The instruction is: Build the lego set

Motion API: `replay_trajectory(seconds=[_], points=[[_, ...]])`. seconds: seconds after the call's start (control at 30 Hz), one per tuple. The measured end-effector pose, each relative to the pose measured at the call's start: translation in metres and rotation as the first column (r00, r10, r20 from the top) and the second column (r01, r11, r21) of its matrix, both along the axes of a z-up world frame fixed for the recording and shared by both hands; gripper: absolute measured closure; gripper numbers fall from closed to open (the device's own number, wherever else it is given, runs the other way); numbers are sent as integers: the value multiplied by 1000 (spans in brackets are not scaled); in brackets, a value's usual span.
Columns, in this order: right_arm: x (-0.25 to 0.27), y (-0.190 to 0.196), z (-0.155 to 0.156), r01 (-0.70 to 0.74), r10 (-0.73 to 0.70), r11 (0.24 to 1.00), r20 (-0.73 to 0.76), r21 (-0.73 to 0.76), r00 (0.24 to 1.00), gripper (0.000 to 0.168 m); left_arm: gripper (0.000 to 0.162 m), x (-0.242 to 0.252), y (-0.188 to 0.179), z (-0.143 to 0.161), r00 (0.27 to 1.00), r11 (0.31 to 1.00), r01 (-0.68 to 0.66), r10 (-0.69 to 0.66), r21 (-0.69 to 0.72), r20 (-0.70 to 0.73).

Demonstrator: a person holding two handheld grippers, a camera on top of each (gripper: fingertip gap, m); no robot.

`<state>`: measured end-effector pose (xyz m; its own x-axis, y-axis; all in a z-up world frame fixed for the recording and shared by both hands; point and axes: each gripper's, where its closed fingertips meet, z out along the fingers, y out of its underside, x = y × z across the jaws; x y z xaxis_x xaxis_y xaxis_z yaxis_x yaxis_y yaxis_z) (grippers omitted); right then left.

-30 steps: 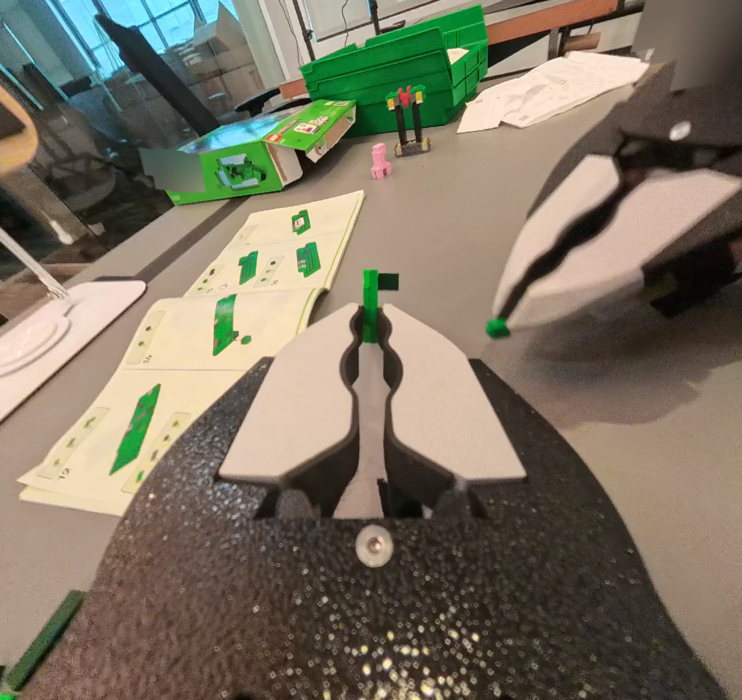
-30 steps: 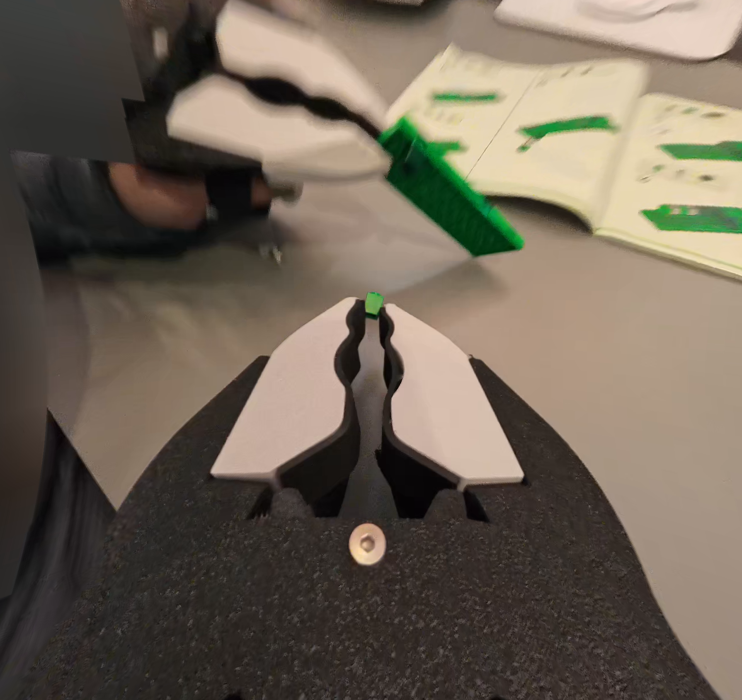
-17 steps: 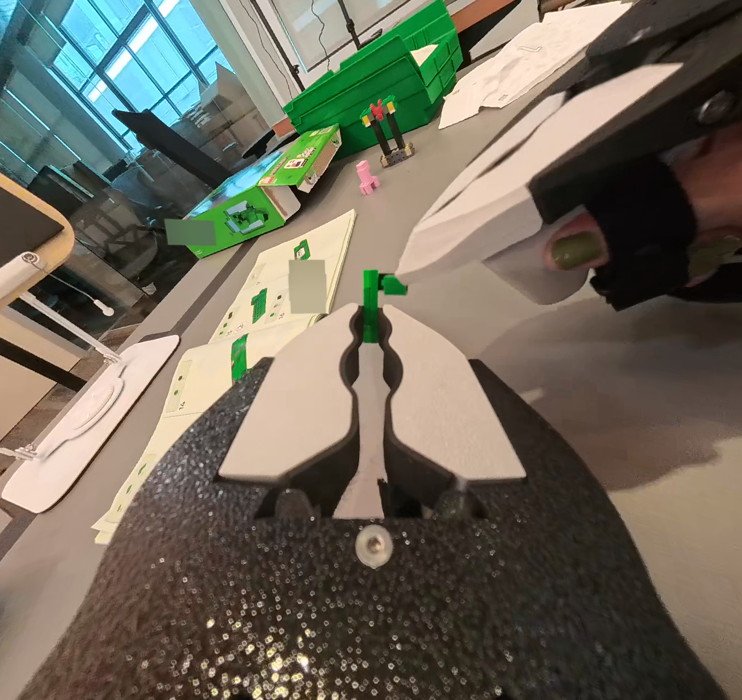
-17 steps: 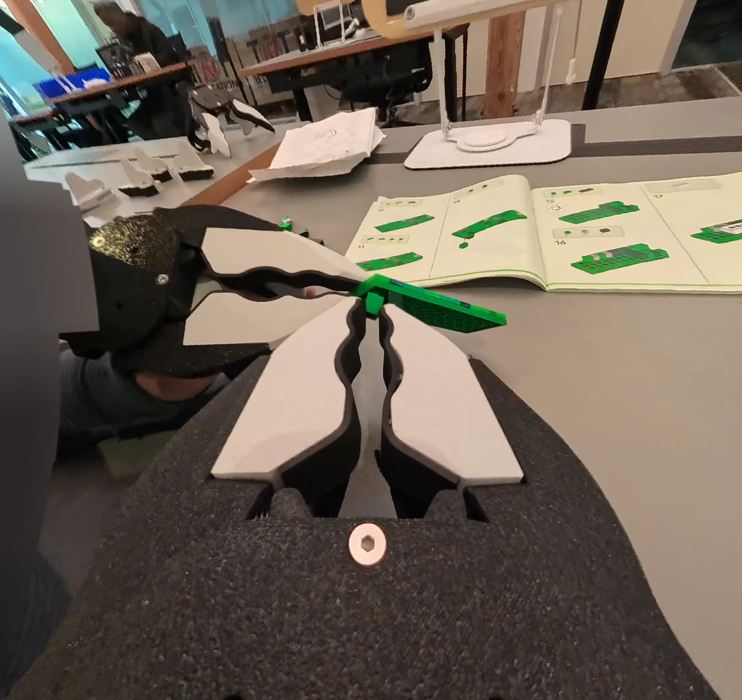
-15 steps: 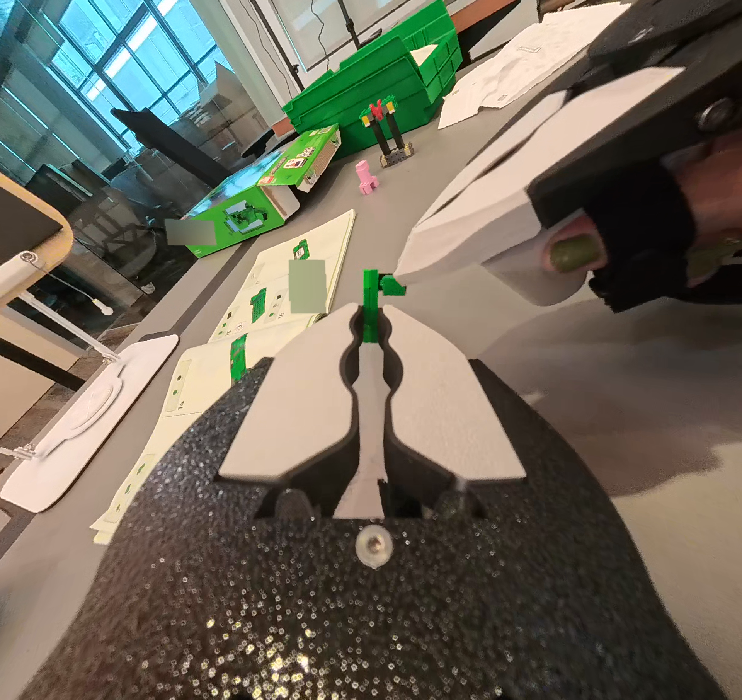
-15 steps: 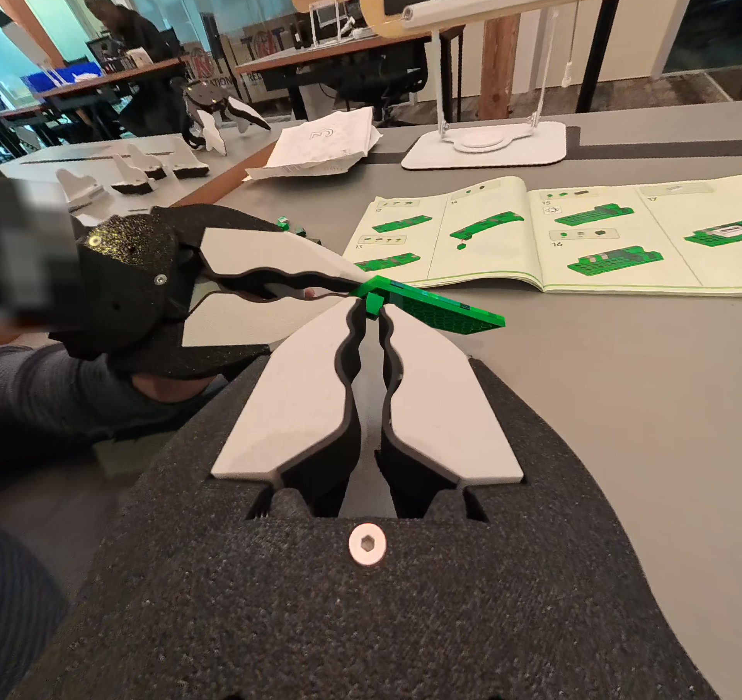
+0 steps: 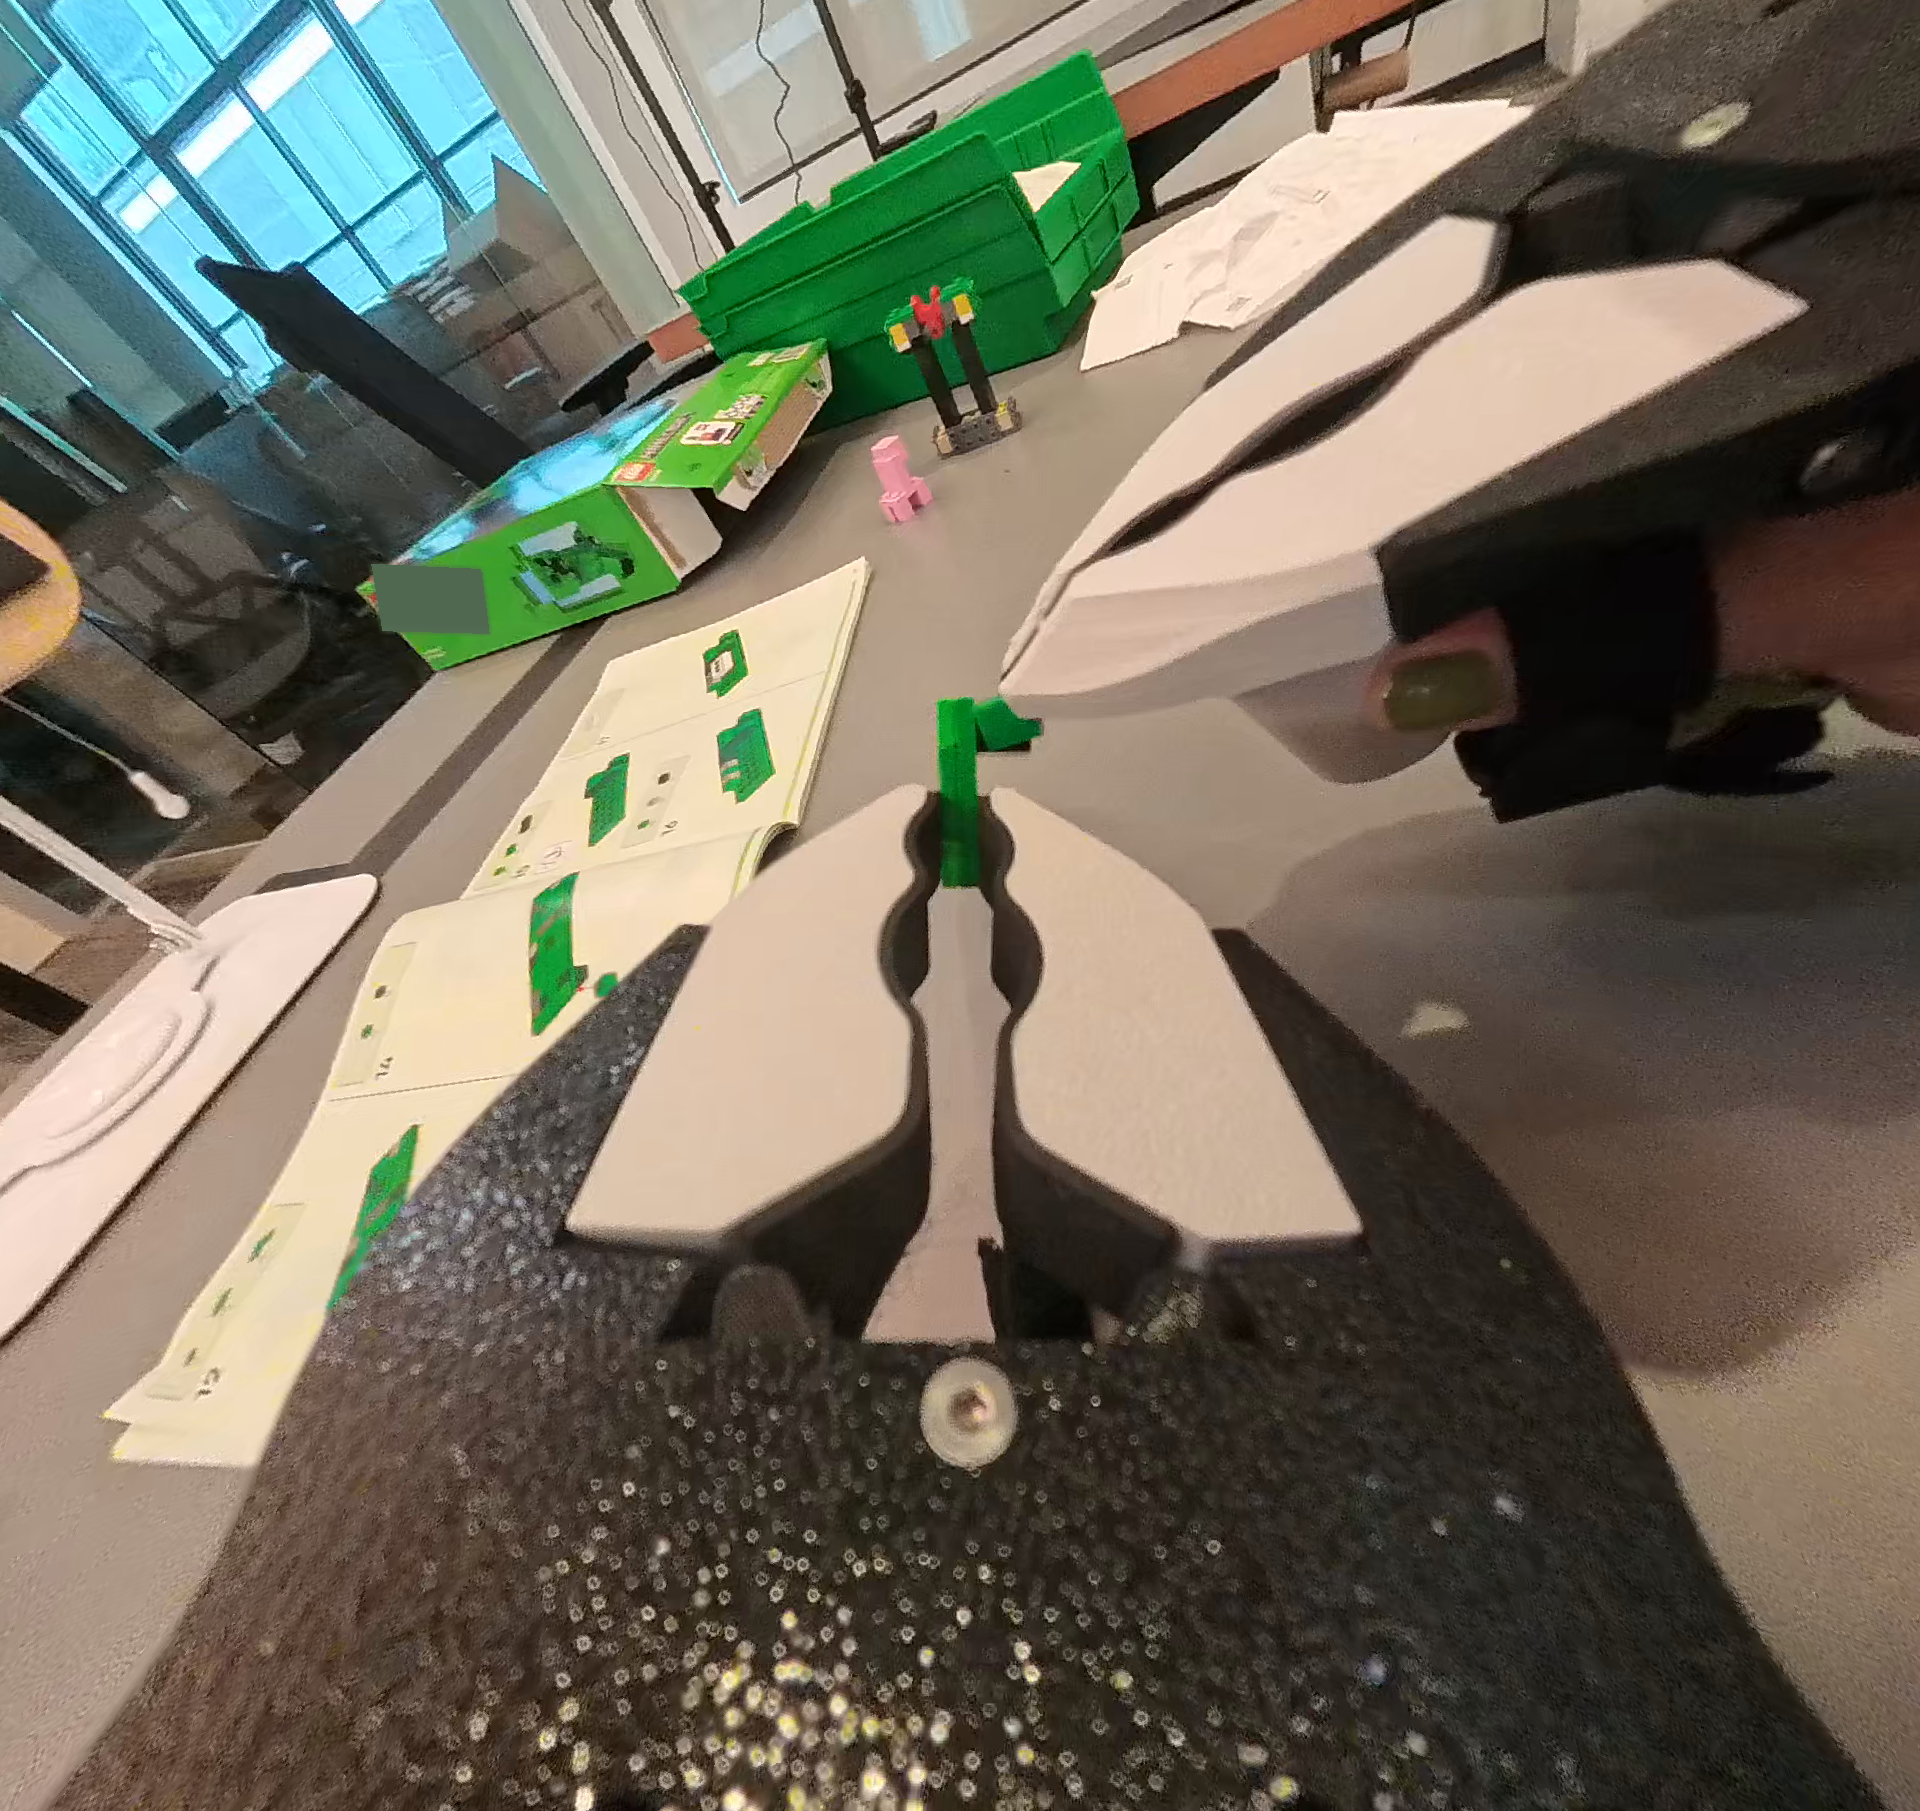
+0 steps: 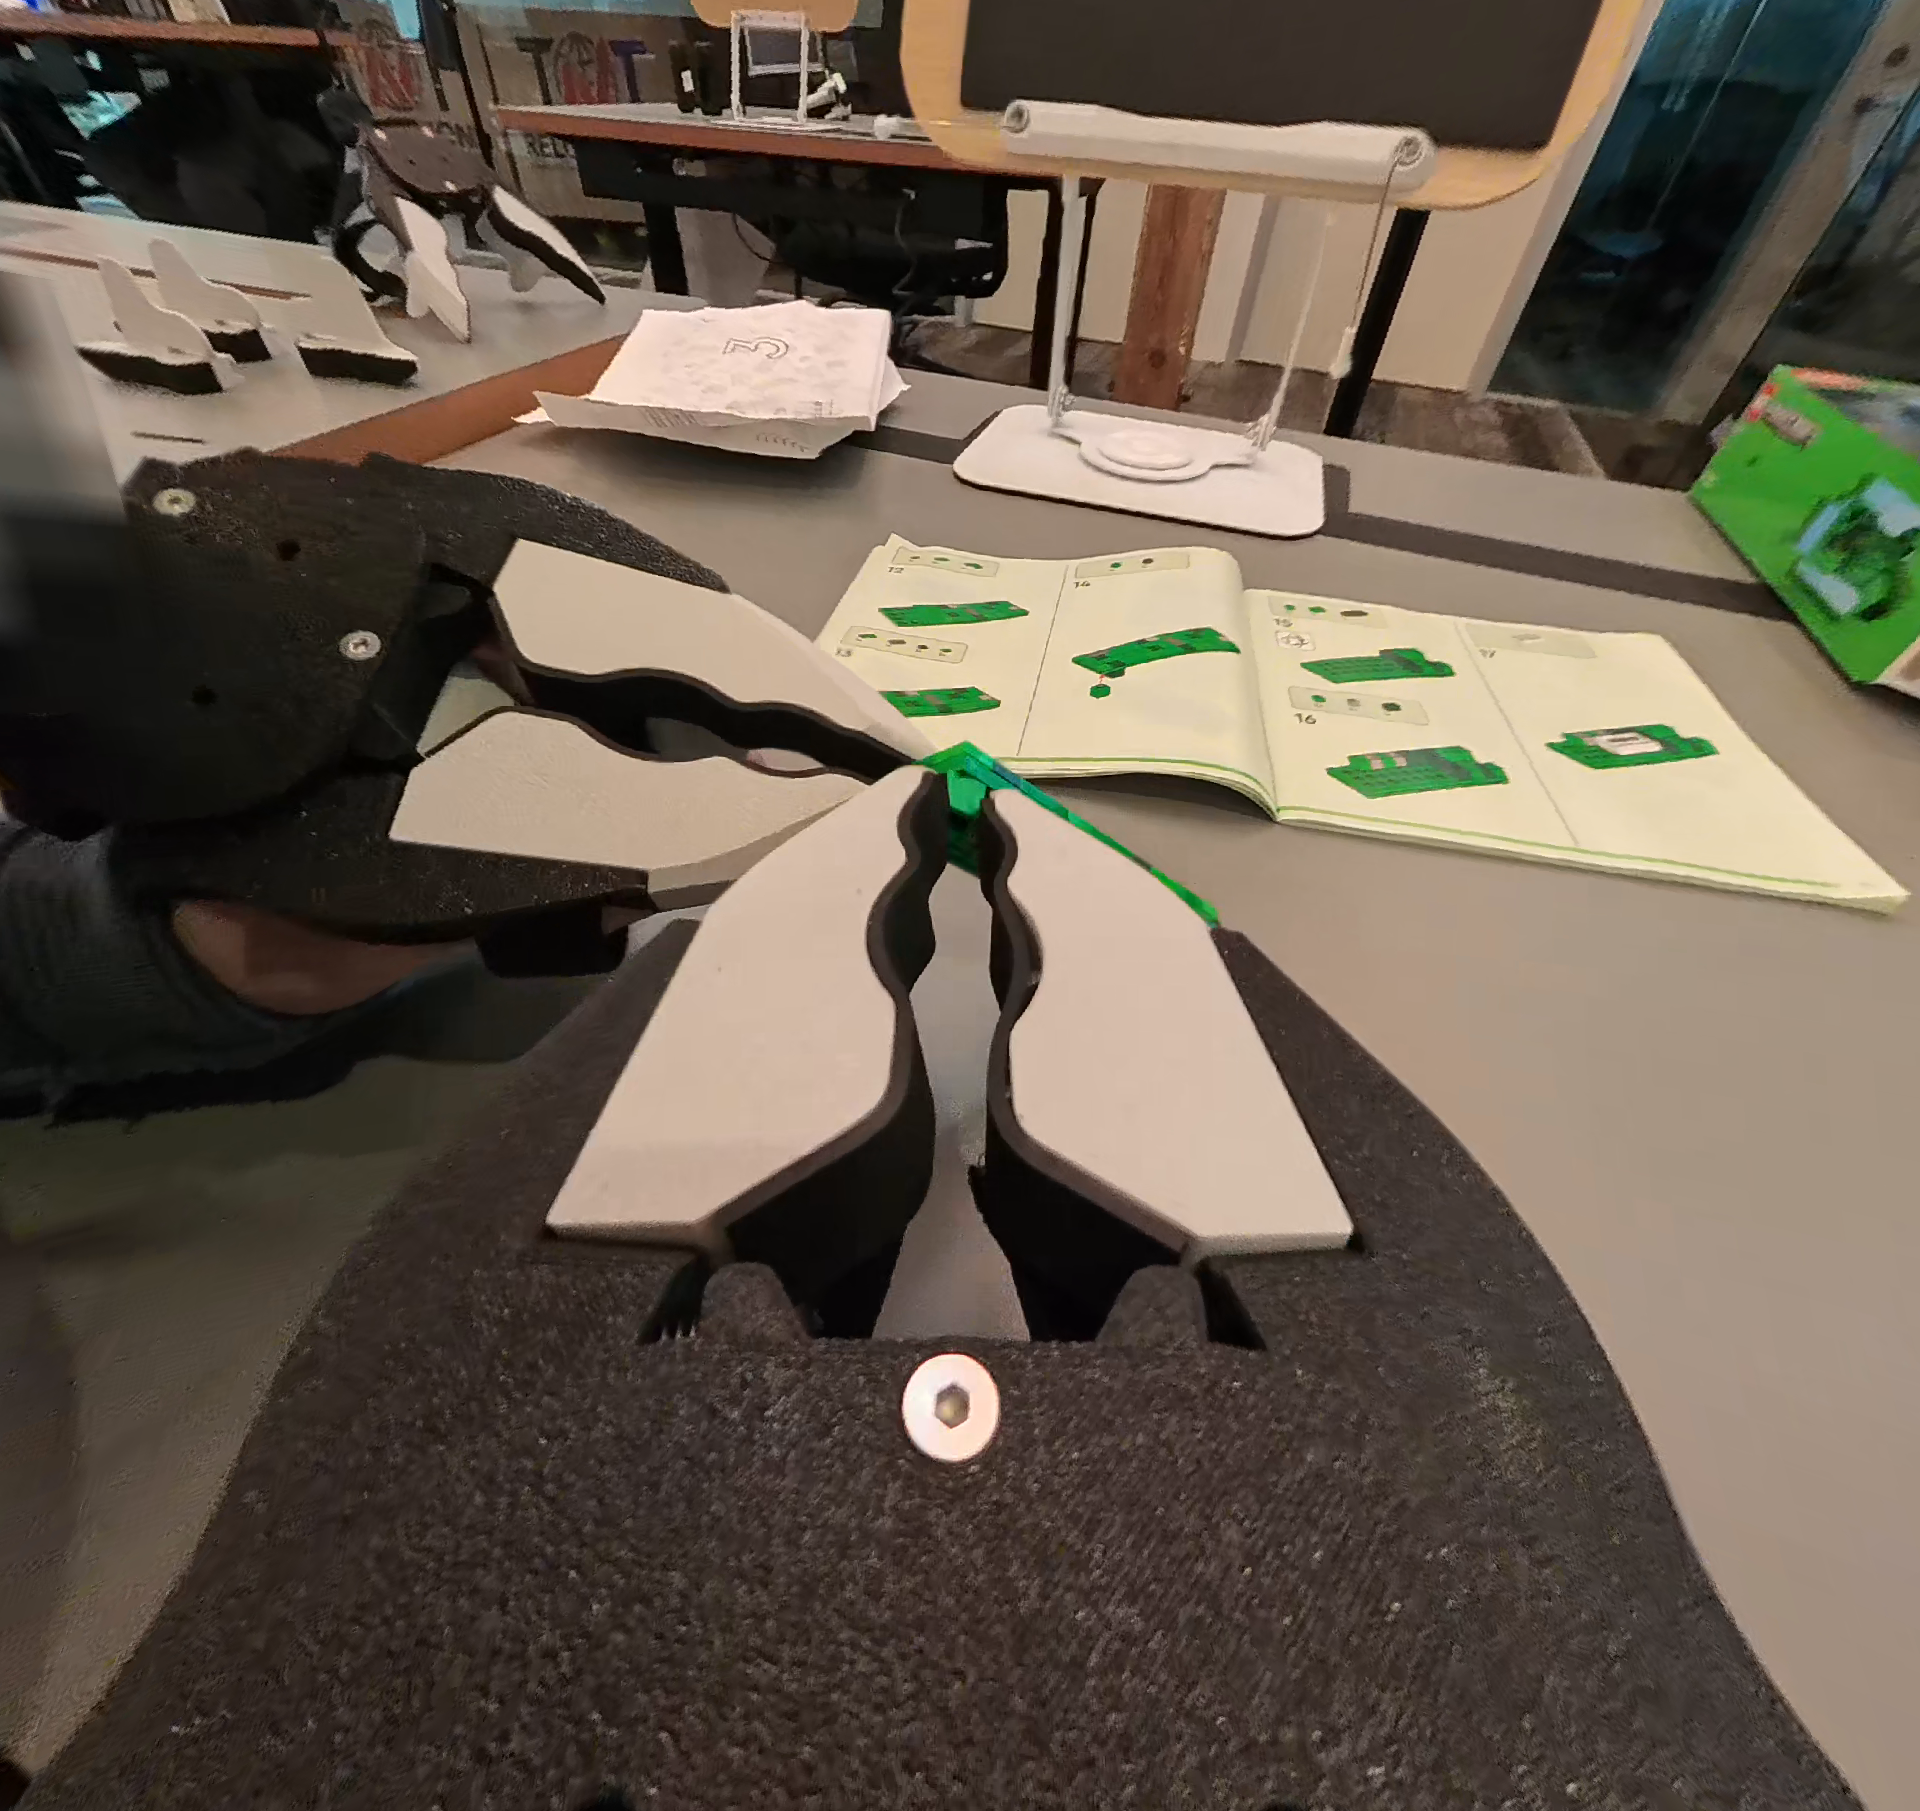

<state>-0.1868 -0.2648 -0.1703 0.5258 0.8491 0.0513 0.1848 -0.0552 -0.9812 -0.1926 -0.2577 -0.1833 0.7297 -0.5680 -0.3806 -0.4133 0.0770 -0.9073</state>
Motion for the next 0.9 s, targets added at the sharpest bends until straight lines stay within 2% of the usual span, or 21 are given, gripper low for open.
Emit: replay_trajectory(seconds=[0.23,0.53,0.6,0.67,0.73,0.8,0.9], points=[[-1,0,2,77,-89,977,52,200,995,163,156,9,-3,1,988,994,32,-17,-101,153],[3,-2,7,66,-79,971,46,232,996,163,156,-11,7,1,978,991,-47,72,-126,194],[6,4,0,58,-82,972,94,229,992,163,156,-14,8,1,978,991,-58,81,-123,191],[11,12,-16,14,-45,987,189,161,981,163,156,-17,9,0,978,990,-69,91,-120,190],[16,17,-36,-27,28,1000,259,-8,965,163,156,-20,10,0,976,990,-76,99,-123,194],[22,19,-51,-47,97,984,292,-172,952,163,156,-22,11,-1,975,989,-80,104,-127,197],[31,21,-64,-49,151,960,362,-277,920,163,156,-22,11,-2,975,988,-82,107,-133,196]])
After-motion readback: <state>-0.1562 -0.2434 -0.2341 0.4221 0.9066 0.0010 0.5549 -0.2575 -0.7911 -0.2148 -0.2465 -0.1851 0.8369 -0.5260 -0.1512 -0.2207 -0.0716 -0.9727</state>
